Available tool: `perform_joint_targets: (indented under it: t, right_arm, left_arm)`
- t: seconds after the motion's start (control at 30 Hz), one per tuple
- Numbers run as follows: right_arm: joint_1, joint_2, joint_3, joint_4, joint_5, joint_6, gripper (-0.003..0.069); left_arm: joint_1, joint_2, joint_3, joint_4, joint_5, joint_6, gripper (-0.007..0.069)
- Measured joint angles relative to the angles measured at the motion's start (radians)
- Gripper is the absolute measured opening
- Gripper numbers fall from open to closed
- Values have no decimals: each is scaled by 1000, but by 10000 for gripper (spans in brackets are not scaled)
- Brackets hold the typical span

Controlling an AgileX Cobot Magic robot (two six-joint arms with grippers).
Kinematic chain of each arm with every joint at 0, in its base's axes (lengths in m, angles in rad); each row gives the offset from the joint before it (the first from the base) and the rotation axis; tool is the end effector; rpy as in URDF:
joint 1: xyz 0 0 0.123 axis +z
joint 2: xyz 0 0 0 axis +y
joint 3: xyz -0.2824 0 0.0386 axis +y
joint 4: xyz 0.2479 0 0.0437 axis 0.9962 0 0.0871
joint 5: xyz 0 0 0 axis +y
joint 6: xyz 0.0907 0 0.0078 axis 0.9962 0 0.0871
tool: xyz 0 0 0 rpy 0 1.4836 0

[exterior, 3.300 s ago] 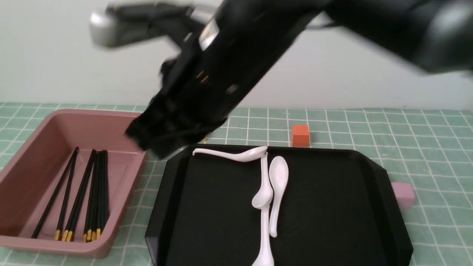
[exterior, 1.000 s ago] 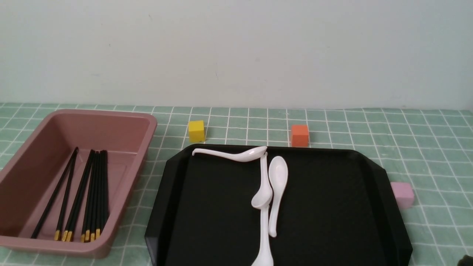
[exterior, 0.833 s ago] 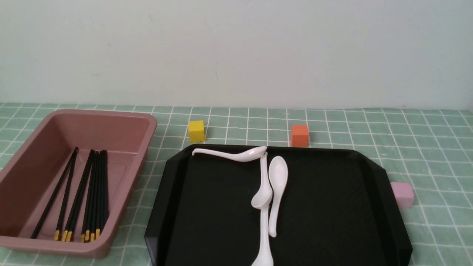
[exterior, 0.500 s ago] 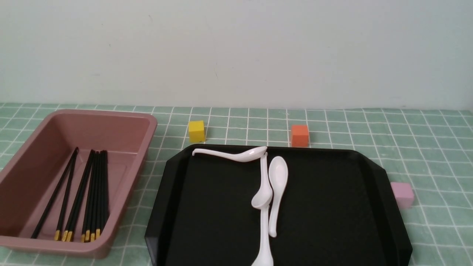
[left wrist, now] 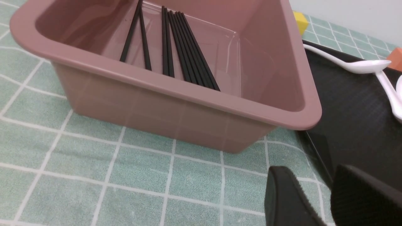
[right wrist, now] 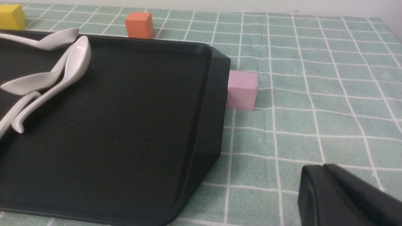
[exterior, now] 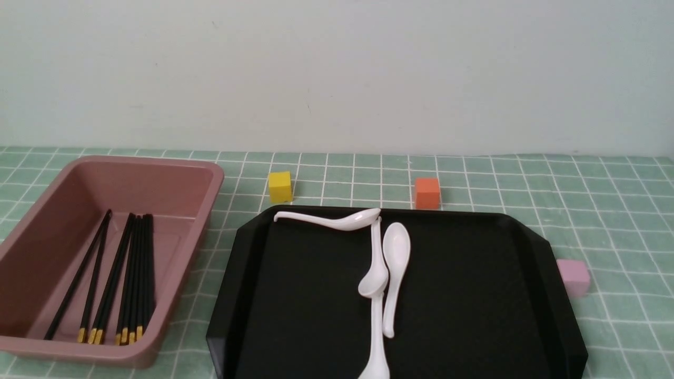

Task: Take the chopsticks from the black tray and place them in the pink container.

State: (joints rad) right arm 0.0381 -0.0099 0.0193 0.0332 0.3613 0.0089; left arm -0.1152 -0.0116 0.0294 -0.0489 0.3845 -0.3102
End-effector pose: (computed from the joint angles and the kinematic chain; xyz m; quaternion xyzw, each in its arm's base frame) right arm 0.0528 0.0031 0.1746 -0.0028 0.7998 0.0281 0.5995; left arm 0.0518 -0.0077 0.1693 -0.0916 0.8039 -0.1442 0.5696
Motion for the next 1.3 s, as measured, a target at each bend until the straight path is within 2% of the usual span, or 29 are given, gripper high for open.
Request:
perform_joint_targets:
  t: [1.3]
  right_arm:
    - [0,0,-1,-1,3,0,78]
  left_arm:
    - [0,0,0,2,0,0,239]
